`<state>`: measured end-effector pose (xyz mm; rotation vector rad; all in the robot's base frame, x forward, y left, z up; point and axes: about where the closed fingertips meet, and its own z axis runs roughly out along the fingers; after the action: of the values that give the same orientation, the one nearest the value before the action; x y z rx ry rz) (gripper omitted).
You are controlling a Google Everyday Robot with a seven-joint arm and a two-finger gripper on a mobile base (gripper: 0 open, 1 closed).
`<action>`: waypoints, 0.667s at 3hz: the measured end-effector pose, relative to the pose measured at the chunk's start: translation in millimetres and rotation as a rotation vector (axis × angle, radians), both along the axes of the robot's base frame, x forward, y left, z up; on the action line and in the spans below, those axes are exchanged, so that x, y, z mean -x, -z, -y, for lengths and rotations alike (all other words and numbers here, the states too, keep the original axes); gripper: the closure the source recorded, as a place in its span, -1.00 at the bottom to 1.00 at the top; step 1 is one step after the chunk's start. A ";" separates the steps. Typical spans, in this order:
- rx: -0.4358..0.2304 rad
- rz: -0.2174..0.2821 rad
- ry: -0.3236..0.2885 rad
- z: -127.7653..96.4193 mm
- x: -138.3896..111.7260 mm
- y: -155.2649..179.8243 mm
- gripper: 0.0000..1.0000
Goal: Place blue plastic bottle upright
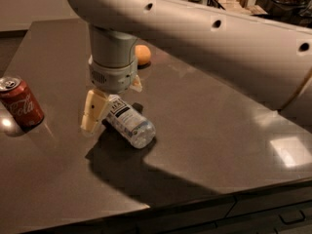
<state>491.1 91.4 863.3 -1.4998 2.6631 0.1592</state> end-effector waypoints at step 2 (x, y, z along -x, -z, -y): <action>0.024 -0.017 0.024 -10.1 -8.6 10.5 -0.16</action>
Offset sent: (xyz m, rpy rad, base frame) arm 0.0124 0.0137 -0.0131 -0.0400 0.0336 -0.0280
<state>499.7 101.6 852.8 -1.4792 2.7045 0.1403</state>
